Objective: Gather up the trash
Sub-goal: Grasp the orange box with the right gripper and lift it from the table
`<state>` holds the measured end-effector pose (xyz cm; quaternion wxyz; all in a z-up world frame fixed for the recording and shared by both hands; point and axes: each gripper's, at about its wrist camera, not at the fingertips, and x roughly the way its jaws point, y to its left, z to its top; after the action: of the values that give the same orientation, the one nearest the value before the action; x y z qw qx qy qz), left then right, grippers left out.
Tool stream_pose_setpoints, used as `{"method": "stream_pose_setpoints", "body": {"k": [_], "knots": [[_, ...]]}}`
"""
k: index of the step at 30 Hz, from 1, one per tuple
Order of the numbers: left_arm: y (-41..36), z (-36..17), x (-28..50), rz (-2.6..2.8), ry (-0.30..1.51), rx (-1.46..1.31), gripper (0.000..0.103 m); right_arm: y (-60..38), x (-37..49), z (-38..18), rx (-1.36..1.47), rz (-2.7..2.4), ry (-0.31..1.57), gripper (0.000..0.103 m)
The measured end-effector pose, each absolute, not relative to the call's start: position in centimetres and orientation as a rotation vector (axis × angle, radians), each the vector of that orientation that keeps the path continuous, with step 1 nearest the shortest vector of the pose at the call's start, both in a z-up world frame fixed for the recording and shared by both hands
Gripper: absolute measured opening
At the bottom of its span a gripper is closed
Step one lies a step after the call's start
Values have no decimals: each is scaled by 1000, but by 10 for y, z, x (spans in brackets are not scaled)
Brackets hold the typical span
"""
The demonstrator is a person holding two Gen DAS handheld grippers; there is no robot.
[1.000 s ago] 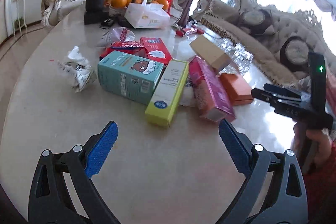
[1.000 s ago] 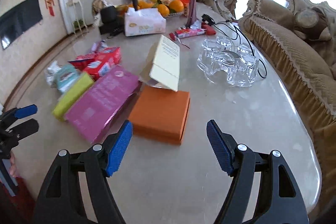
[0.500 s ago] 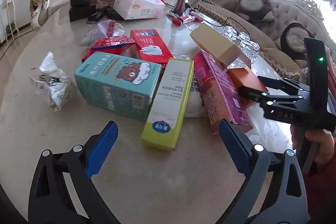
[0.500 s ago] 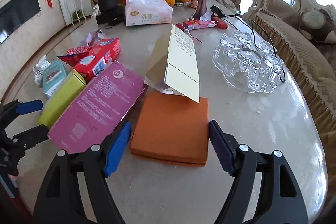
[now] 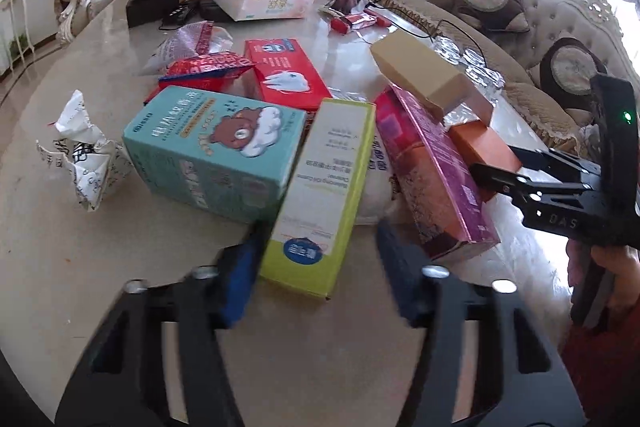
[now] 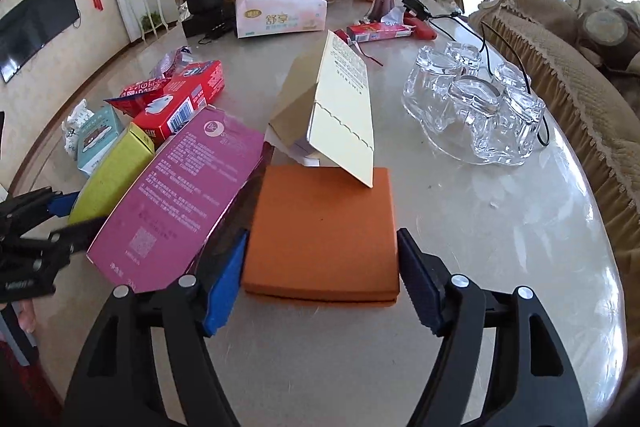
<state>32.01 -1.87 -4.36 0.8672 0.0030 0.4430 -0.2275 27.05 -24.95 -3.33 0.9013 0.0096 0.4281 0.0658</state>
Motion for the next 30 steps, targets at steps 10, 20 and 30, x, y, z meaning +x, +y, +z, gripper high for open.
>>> {"method": "stream_pose_setpoints", "body": {"k": [10,20,30], "knots": [[-14,-34,275,-457,855,31,31,-270,230,-26,123,188,831,67],[-5,-5,184,-482,770,26,17,-280,158,-3,224,301,754,67],[-12,5,154,-389,692,132,11,-279,105,14,201,300,701,67]]}}
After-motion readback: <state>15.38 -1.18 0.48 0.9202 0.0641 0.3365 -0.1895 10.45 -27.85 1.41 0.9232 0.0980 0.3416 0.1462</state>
